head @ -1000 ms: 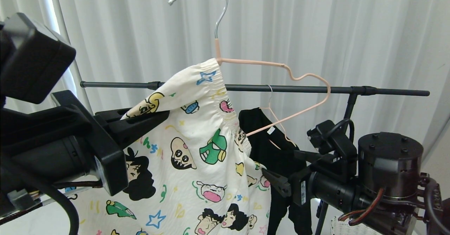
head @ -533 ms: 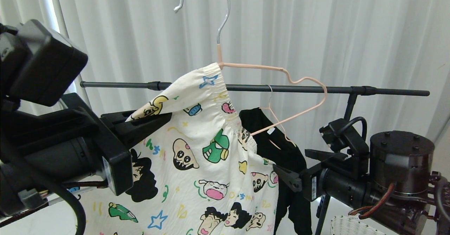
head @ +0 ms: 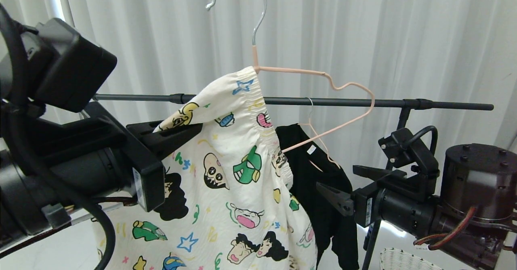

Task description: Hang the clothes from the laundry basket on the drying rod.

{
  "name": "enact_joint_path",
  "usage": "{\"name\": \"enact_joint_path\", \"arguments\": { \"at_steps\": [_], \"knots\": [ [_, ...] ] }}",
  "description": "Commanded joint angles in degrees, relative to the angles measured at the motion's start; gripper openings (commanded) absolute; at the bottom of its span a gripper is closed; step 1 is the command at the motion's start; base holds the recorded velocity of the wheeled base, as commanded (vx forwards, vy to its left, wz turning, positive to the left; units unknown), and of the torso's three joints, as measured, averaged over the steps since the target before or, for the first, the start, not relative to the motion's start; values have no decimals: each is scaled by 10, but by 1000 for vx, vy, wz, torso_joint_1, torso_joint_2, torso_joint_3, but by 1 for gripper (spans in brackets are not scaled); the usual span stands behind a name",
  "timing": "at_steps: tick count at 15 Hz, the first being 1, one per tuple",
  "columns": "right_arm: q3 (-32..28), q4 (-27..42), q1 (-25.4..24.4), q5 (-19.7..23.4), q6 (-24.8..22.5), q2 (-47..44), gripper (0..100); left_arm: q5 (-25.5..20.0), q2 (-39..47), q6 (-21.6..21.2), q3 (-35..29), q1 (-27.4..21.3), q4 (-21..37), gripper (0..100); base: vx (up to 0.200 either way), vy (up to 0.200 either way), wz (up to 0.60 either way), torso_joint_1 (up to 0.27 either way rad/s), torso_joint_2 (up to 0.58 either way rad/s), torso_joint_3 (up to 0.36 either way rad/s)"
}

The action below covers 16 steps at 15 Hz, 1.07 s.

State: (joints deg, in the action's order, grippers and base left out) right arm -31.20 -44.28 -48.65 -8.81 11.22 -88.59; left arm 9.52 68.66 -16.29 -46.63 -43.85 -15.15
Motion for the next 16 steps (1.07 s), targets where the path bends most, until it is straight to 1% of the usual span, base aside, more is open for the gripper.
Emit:
{"name": "enact_joint_path", "arguments": {
  "at_steps": [1, 3, 5, 7, 9, 12, 14, 15, 16],
  "knots": [
    [-1, 0, -9, 15, -2, 10, 100, 1, 17, 0, 0, 30, -18, 0, 0, 0, 0, 0, 0, 0],
    [-3, 0, -9, 13, -3, 6, 100, -1, 15, -1, -4, 32, -22, 0, 0, 0, 0, 0, 0, 0],
    [-16, -7, -8, 13, -1, -9, 100, -1, 13, 1, -4, -6, -22, 0, 0, 0, 0, 0, 0, 0],
    [-38, -34, -8, 12, 1, -29, 100, -1, 13, 1, -5, -17, -22, 0, 0, 0, 0, 0, 0, 0],
    [-55, -42, -14, 12, 1, -40, 100, -1, 13, 1, -7, -18, -22, 0, 0, 0, 0, 0, 0, 0],
    [-54, -42, -61, 12, 17, -40, 100, -1, 17, 1, -16, -18, -22, 0, 0, 0, 0, 0, 0, 0],
    [-54, -42, -78, 12, 18, -40, 100, -2, 17, 1, -17, -18, -22, 0, 0, 0, 0, 0, 0, 0],
    [-50, -42, -101, 11, 19, -40, 100, -2, 18, 2, -19, -18, -22, 0, 0, 0, 0, 0, 0, 0],
    [-48, -42, -110, 11, 18, -41, 100, -2, 17, 1, -21, -18, -22, 0, 0, 0, 0, 0, 0, 0]
  ]
}}
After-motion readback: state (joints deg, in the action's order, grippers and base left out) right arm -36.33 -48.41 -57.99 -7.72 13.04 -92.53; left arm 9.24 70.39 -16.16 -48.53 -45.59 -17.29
